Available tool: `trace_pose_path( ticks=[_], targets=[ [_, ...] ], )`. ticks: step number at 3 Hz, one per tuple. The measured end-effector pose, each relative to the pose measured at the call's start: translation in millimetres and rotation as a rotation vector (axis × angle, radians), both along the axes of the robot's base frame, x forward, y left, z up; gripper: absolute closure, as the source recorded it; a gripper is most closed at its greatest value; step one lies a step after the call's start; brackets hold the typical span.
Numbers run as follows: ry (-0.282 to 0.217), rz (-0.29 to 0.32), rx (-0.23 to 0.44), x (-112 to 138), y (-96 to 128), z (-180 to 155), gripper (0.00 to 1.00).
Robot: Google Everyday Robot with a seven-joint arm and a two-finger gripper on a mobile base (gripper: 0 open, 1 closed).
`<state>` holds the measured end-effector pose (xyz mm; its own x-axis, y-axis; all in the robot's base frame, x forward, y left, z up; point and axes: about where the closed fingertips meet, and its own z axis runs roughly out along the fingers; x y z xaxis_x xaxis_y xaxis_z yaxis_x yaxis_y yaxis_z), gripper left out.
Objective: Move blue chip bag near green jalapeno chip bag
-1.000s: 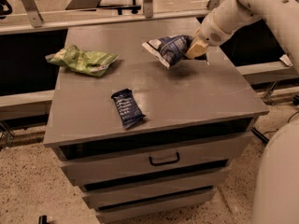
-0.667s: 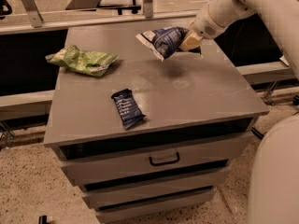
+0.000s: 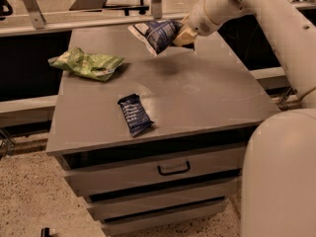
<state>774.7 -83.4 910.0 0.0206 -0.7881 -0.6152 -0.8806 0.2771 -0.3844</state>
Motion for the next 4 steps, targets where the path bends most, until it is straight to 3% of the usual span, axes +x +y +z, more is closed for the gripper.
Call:
trace_pose_path(
  ticks=[2, 3, 4],
  targets=[
    [-0.026, 0.176, 0.063, 18.9, 90.0, -10.9, 1.0],
    [-0.025, 0.224, 0.067, 24.1, 124.8, -17.7, 0.84],
    [-0.026, 0.238, 0.071, 27.7, 145.1, -20.7, 0.61]
  ],
)
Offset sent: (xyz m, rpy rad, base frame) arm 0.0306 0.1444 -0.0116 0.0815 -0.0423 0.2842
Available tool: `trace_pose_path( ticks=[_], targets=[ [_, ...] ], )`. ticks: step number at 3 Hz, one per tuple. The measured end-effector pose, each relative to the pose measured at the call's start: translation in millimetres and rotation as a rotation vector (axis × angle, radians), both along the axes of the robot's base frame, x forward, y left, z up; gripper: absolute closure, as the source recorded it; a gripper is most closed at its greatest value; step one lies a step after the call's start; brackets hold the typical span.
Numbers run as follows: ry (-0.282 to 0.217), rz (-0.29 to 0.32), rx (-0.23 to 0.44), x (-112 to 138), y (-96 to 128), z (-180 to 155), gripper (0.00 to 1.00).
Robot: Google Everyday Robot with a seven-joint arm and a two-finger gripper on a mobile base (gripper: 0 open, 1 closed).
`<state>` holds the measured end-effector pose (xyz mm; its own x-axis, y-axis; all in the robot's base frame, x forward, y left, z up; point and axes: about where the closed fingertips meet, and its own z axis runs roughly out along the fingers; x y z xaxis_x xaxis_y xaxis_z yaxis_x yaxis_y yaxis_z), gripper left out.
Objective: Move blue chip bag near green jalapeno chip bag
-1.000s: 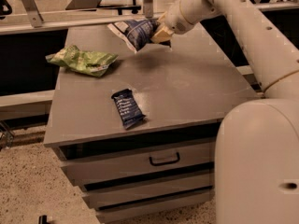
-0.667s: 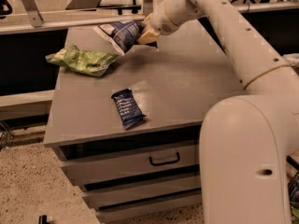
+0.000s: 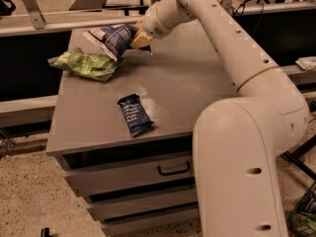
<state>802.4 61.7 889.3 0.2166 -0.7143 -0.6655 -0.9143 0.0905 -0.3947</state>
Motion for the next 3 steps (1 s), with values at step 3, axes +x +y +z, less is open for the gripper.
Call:
trace_pose_path(
  ticks=[3],
  targets=[
    [0.013, 0.012, -0.002, -0.1, 9.2, -9.3, 0.0]
  ],
)
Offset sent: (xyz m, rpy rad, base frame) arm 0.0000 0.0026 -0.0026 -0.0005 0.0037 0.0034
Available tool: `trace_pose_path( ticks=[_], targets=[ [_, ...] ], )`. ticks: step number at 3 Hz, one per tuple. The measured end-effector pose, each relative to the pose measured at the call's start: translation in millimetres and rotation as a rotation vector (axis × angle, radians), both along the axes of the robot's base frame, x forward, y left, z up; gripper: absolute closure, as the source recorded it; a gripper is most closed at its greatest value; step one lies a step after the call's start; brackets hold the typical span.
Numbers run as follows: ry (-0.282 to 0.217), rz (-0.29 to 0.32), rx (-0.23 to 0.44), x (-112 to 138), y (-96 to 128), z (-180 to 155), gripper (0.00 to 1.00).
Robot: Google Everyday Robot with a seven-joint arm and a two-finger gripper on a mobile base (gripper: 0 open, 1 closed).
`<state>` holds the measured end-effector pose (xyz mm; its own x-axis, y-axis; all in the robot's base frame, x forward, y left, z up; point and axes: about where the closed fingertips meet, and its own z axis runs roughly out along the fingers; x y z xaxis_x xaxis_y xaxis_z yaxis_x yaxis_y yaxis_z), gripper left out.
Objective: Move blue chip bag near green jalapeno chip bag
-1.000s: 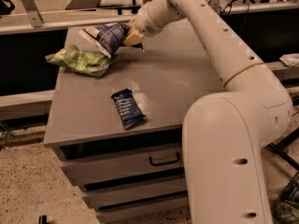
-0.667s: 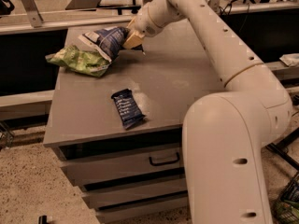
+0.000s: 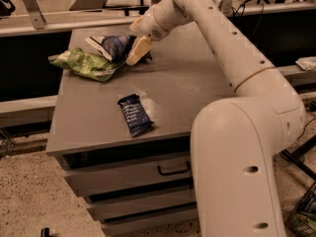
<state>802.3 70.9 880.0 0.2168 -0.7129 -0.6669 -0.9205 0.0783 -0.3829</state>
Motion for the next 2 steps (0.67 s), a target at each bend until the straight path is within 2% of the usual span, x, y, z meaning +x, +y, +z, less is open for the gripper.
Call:
trace_pose_path(
  ticks=[1, 2],
  targets=[
    [-0.003, 0.008, -0.017, -1.0, 0.3, 2.2, 0.0],
    [-0.015, 0.011, -0.073, -5.9, -11.4, 19.5, 0.0]
  ],
)
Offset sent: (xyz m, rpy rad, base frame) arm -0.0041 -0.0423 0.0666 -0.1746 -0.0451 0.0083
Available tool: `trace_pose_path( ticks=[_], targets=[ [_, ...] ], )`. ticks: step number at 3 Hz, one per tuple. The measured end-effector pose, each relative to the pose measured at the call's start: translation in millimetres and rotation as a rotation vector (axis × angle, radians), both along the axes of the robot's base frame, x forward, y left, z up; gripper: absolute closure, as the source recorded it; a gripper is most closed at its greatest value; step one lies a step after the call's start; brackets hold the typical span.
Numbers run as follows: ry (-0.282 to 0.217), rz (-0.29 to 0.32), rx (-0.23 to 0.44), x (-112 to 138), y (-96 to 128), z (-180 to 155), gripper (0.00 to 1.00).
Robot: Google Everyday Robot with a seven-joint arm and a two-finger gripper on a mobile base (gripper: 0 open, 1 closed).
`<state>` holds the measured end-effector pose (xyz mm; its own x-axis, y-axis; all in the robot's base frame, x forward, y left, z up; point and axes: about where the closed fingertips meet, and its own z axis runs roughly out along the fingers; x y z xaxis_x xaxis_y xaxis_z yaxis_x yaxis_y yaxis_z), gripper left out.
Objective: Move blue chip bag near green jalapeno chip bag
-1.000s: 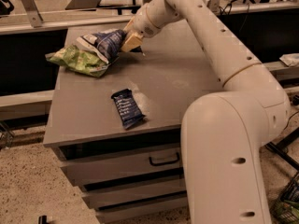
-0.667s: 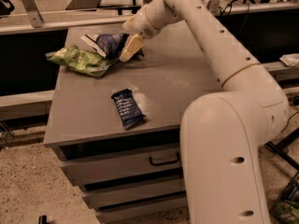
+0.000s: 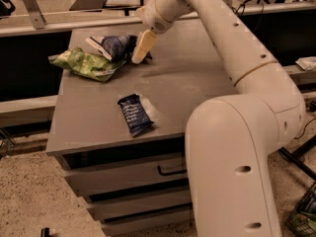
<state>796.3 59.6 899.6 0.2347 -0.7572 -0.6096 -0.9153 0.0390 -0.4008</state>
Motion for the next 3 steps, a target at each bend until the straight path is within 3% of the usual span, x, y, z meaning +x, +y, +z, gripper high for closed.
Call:
trace_pose_path(
  ticks=[1, 2, 3],
  targets=[
    [-0.004, -0.043, -0.131, -9.8, -27.2, 27.4, 0.0],
    [0.013, -0.057, -0.177, -12.7, -40.0, 25.6, 0.0],
    [0.013, -0.056, -0.177, -12.7, -40.0, 25.4, 0.0]
  ],
)
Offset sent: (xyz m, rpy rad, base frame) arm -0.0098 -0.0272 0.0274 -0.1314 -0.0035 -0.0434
